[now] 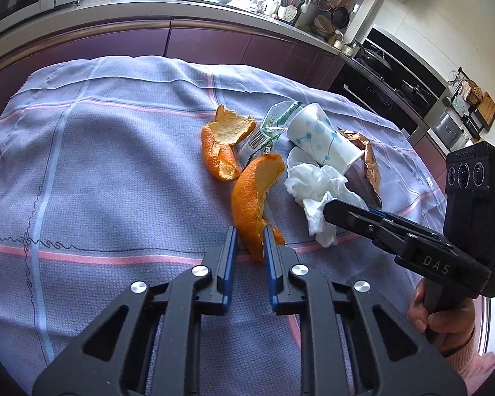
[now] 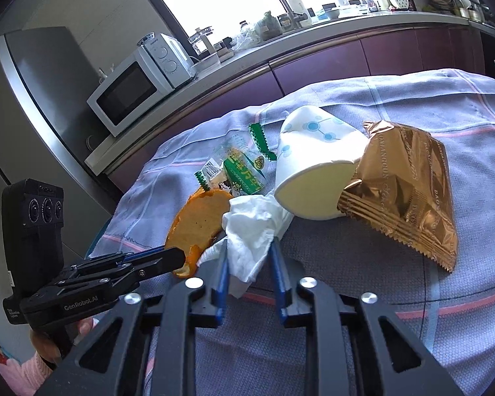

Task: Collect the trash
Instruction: 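Grasp an orange peel with the left tool while the right tool grasps the tissue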

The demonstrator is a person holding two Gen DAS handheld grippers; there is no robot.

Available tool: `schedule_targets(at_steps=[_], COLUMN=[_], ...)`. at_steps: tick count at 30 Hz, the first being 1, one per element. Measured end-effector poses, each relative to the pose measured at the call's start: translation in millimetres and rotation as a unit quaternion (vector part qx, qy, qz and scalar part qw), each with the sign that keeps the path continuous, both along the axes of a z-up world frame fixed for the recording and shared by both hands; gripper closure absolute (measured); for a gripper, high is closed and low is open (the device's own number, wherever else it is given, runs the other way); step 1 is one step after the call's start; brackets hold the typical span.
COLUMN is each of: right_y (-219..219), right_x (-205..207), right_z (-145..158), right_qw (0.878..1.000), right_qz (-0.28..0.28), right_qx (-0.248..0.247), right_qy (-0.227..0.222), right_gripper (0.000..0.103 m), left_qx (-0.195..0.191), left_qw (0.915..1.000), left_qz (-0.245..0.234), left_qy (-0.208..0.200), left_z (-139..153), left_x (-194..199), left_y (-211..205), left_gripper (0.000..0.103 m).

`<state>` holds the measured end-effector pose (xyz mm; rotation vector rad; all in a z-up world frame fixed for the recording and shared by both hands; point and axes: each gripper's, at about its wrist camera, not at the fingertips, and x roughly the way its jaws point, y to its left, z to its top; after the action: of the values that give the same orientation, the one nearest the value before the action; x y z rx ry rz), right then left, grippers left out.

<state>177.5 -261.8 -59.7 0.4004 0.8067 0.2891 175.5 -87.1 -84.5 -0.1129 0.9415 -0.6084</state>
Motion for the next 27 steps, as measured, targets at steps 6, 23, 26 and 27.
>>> schedule_targets(at_steps=[6,23,26,27], right_y=[2.4,11.5,13.7,14.5], right_x=[-6.9,-25.7,-26.1,-25.6], right_z=[5.8,27.9,29.3,29.2], right_qw=[1.000,0.998,0.997,0.997], right_qz=[0.012,0.043,0.046,0.047], right_qx=[0.002,0.015,0.017,0.017], right_qy=[-0.017,-0.049,-0.051,-0.050], right_gripper=[0.095,0.096,0.096,0.096], left_qx=[-0.006,-0.015,-0.009,-0.005], left_qw=[1.0000,0.9993,0.9992,0.9991], left_qz=[-0.001,0.020,0.024,0.028], left_qy=[-0.004,-0.029,-0.031,-0.032], left_z=[2.6,20.4,19.2,18.2], left_x=[-3.8,-26.0,-27.8,-28.0], left_y=[3.3,45.4,51.5,53.1], left_gripper=[0.090,0.091,0.091,0.092])
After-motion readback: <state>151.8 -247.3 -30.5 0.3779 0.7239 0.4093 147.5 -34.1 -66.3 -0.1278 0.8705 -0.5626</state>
